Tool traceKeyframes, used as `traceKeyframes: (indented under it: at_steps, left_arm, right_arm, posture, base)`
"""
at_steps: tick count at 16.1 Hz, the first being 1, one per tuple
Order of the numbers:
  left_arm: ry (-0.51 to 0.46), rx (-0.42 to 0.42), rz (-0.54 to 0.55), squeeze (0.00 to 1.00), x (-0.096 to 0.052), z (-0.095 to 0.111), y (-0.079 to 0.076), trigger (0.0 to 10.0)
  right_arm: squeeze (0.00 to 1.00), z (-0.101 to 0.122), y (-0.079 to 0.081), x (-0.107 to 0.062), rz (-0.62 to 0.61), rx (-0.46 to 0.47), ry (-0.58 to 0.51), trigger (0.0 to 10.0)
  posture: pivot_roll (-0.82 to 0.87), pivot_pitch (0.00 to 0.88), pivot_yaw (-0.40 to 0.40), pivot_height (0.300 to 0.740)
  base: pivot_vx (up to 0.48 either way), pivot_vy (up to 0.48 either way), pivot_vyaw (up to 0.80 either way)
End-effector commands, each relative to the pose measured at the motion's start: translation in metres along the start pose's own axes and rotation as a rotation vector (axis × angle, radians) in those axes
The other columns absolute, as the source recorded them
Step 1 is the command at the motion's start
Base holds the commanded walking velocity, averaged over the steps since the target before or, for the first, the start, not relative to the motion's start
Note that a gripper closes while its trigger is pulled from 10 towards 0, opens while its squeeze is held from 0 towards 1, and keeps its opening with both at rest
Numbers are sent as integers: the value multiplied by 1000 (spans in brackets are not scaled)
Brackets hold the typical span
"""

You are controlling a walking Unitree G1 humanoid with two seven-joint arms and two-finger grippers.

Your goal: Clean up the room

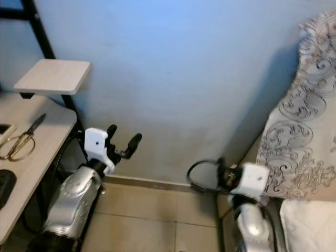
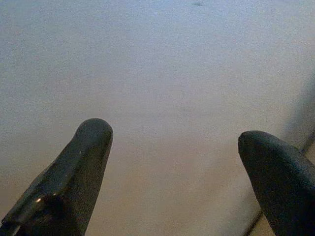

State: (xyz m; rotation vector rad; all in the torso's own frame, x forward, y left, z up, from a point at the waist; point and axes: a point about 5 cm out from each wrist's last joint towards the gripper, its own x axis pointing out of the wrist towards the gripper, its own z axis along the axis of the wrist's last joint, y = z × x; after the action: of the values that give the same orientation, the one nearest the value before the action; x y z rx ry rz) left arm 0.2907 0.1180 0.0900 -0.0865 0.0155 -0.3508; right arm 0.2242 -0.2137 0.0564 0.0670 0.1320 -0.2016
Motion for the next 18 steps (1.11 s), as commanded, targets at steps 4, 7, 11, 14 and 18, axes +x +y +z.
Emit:
traceKeyframes:
  at_steps: [4, 7, 11, 14, 18]
  left_arm:
    - [49, 20, 110, 1000, -3, -2, 12, 10000]
    - [49, 37, 128, 1000, -4, -3, 17, 10000]
    - [56, 60, 108, 482, -5, -3, 16, 10000]
    - [74, 70, 104, 0, -4, -6, 16, 10000]
    - [69, 94, 41, 0, -5, -6, 12, 10000]
  right_arm:
    - [0, 2, -1, 15, 19, 10, -1, 10000]
    - [1000, -3, 3, 18, 14, 27, 31, 10000]
    - [1000, -5, 8, 20, 45, 10, 35, 10000]
    - [0, -3, 15, 18, 102, -28, 10, 10000]
    - [0, -4, 16, 19, 98, 1, 23, 10000]
  posture:
    - [-57, 0, -42, 740]
    - [-40, 0, -29, 740]
    - [-35, 0, -26, 740]
    - [-40, 0, -22, 740]
    - [-39, 0, -27, 740]
  base:
    - [0, 0, 0]
    - [0, 0, -363]
    - [0, 0, -584]
    - [0, 0, -650]
    - [0, -240, -694]
